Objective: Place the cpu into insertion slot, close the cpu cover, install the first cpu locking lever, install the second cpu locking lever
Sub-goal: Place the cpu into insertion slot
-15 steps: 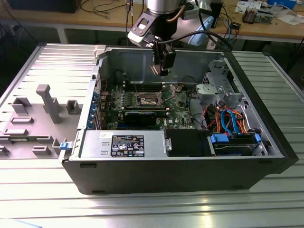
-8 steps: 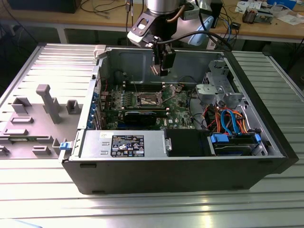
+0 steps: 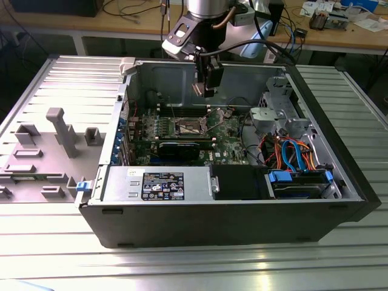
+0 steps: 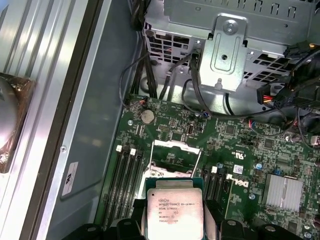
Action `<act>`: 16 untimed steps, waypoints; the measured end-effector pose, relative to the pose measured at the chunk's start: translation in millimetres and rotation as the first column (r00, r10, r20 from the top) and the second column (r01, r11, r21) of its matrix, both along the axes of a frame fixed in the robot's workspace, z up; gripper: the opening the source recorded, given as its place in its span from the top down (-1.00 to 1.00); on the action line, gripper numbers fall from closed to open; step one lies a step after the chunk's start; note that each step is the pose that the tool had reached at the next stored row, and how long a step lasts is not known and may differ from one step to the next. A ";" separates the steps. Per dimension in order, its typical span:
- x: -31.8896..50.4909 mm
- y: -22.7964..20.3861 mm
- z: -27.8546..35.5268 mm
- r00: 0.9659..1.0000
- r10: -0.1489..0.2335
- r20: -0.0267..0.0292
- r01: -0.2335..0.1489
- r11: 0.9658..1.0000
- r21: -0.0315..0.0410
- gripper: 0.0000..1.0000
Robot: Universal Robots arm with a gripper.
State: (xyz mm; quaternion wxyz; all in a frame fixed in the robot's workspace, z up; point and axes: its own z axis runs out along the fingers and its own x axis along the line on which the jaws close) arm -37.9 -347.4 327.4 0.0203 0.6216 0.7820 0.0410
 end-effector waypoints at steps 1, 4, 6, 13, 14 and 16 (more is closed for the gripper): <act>0.0 0.0 -0.1 1.000 -0.001 0.000 0.001 1.000 0.000 -0.09; 0.0 0.0 -0.1 1.000 -0.009 0.000 0.009 1.000 0.000 -0.09; 0.0 0.0 -0.2 1.000 -0.011 0.000 0.011 1.000 0.000 -0.09; 0.0 0.0 -0.3 1.000 -0.021 0.000 0.021 1.000 0.000 -0.09; 0.0 0.0 -0.3 1.000 -0.022 0.000 0.022 1.000 0.000 -0.09; 0.0 0.0 -0.4 1.000 -0.029 0.000 0.029 1.000 0.000 -0.09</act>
